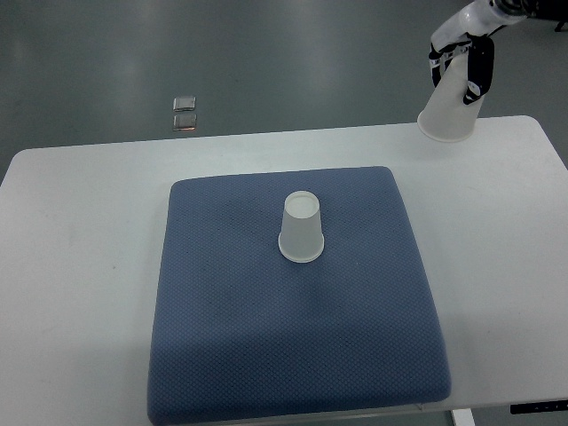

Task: Stack paper cups
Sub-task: 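Lift the held cup and carry it above the cup on the pad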

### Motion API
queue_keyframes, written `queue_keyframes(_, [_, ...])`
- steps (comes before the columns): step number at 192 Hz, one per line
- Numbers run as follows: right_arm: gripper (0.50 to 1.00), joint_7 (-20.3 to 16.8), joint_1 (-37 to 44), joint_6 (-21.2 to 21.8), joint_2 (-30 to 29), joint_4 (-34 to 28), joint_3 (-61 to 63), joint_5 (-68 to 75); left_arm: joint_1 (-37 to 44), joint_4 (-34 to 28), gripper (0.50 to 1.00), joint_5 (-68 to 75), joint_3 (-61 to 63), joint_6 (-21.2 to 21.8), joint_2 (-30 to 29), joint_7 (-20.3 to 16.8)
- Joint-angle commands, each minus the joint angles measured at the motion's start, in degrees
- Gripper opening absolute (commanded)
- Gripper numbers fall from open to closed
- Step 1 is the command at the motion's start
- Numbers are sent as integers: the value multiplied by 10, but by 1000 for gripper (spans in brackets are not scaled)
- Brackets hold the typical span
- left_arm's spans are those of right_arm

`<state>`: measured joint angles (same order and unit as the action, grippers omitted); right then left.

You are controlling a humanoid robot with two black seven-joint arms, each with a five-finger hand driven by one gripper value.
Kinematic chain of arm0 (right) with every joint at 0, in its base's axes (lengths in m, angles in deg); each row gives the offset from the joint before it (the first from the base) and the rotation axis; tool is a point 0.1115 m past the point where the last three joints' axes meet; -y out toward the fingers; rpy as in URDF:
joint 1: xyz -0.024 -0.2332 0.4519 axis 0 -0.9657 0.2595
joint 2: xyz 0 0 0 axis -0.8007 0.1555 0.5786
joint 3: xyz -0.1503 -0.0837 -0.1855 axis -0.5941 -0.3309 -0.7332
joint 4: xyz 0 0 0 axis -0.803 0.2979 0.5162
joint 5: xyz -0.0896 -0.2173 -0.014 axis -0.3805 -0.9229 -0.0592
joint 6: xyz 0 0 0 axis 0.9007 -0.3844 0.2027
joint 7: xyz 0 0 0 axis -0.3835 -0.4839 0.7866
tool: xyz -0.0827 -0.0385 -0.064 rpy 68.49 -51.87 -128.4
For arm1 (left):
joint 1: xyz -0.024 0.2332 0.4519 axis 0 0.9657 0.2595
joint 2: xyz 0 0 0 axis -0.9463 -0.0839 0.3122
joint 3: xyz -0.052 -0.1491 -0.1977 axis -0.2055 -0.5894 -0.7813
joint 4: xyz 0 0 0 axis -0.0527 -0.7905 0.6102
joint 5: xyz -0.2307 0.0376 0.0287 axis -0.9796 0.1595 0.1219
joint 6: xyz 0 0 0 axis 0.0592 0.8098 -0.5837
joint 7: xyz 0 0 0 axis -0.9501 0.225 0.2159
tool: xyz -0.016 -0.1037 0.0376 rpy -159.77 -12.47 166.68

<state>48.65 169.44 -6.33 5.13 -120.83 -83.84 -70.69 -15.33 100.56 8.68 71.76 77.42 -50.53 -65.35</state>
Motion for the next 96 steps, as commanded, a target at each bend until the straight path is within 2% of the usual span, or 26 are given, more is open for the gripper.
queue_keyframes(1, [568,6,52,21,1,-26,1,0,0,0,1000,0,1,-1,0,0])
queue_keyframes(45, [568,6,76,19,-12,-42,9,3,0,2,1000,0,2,-2,0,0])
queue_keyframes(70, [568,4,70,23,-16,-41,64,9,0,1,1000,0,2,-2,0,0])
queue_keyframes(96, [570,1,68,19,-78,-29,92,53,0,4,1000,0,2,-2,0,0])
